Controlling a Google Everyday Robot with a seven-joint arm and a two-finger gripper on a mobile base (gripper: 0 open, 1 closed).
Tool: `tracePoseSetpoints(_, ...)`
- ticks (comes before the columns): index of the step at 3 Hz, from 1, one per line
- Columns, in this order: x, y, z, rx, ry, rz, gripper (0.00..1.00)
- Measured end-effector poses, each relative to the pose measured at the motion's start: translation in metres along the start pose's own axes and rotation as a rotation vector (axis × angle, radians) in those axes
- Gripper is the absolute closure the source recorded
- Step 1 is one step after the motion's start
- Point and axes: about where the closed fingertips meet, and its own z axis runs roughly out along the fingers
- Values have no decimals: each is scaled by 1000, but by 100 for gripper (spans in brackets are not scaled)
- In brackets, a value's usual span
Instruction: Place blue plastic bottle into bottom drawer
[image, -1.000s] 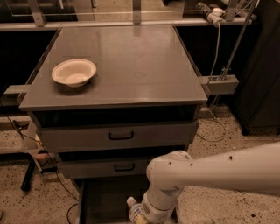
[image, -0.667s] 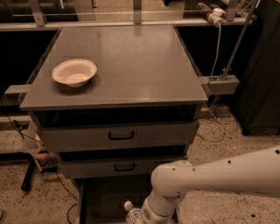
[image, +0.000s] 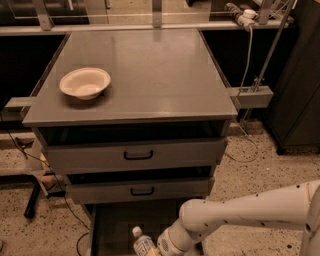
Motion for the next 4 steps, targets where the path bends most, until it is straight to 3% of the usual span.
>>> tracePoseSetpoints(1,-13,-15,34,-98,-2,19,100)
tracePoseSetpoints(2,-10,-17,55,-142,12,41,100)
tracePoseSetpoints(3,-10,-24,60,-157,-9,49,100)
tracePoseSetpoints(4,-10,-55,72,-170,-104,83,100)
